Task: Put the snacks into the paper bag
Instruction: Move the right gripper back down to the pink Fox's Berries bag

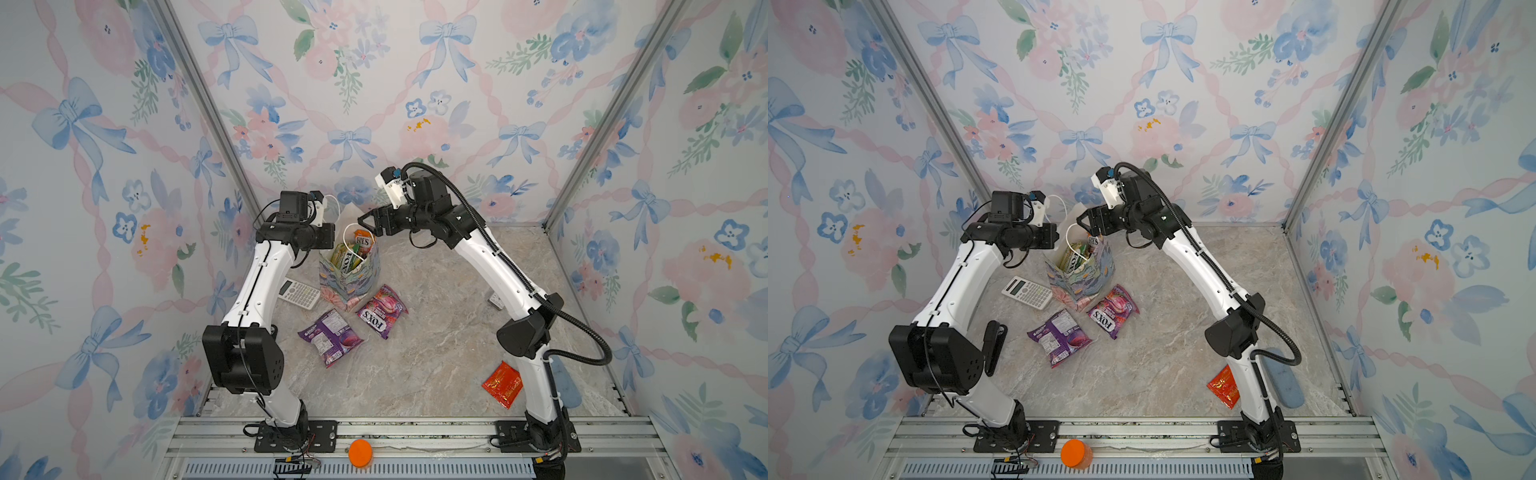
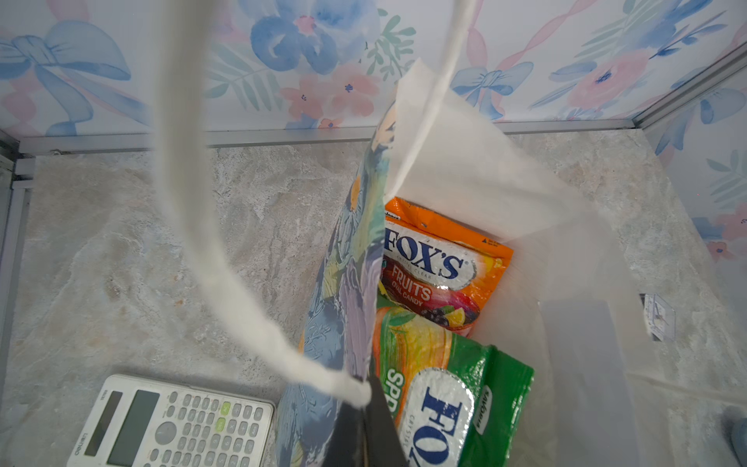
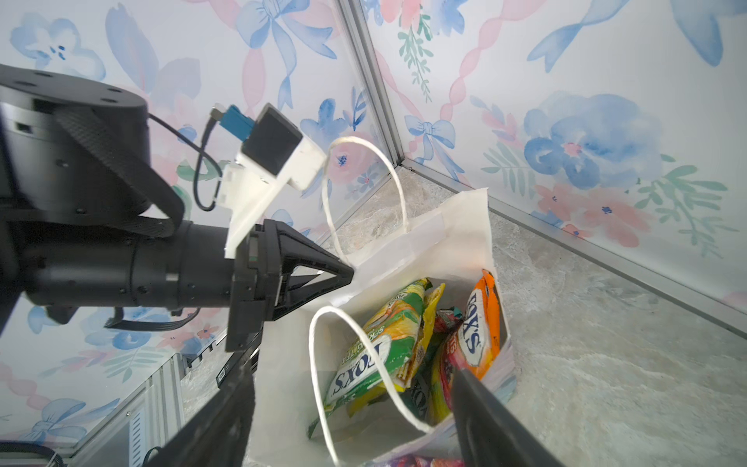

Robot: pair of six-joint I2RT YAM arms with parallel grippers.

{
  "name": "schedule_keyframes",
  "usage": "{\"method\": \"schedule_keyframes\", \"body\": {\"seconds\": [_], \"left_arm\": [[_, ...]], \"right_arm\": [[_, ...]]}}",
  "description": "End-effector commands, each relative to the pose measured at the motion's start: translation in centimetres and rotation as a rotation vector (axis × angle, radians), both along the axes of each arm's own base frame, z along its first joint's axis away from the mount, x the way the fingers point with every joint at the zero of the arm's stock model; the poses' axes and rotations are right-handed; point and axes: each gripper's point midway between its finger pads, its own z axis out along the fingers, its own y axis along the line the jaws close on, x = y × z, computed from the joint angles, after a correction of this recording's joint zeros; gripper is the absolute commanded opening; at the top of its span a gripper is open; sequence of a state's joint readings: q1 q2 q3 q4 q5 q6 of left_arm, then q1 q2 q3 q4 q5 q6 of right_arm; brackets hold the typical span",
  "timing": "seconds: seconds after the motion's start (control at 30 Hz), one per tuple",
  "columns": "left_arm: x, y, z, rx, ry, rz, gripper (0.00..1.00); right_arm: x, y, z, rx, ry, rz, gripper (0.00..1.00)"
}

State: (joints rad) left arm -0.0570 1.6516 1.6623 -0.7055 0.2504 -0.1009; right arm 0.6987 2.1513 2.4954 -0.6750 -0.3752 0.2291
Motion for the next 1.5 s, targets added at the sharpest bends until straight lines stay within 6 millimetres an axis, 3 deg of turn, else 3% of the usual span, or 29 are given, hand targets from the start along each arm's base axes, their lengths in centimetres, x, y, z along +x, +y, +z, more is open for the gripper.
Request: {"method": "schedule_keyframes", "body": {"seconds": [0.0, 0.17, 0.3, 0.43, 0.6, 0.77, 0.93, 1.17, 1.47], "left_arm": [[-0.7, 0.2, -0.3, -0.003, 0.019, 0.003, 0.00], [-0.7, 0.5, 0.1, 0.006, 0.010, 0.021, 0.00], [-0.6, 1.0, 0.0, 0.024, 0.010, 0.046, 0.00], [-0.5, 1.6, -0.2, 0.044, 0.011, 0.072, 0.00], [-0.4, 2.4, -0.3, 0.072, 0.010, 0.102, 0.00], [-0.3, 3.1, -0.8, 0.096, 0.021, 0.130, 0.00], [-0.1, 3.6, -1.3, 0.098, 0.033, 0.148, 0.00], [-0.1, 3.6, -1.3, 0.091, 0.034, 0.145, 0.00], [-0.1, 3.2, -1.2, 0.075, 0.034, 0.126, 0.00]], "right_arm": [[-2.1, -0.6, 1.7, -0.002, -0.040, 0.004, 0.79], [-3.3, -3.2, 0.6, -0.030, -0.032, -0.072, 0.81], [-4.2, -6.0, -2.4, -0.042, 0.002, -0.168, 0.87], [-5.2, -9.3, -6.4, -0.047, 0.071, -0.300, 0.93], [-7.8, -11.3, -13.9, -0.006, 0.244, -0.392, 0.97], [-10.7, -11.4, -20.3, -0.046, 0.394, -0.439, 0.94], [-11.8, -10.9, -24.4, -0.030, 0.497, -0.469, 0.84], [-11.4, -9.0, -27.3, 0.010, 0.575, -0.478, 0.69], [-11.0, -7.2, -30.8, 0.025, 0.666, -0.491, 0.65]]}}
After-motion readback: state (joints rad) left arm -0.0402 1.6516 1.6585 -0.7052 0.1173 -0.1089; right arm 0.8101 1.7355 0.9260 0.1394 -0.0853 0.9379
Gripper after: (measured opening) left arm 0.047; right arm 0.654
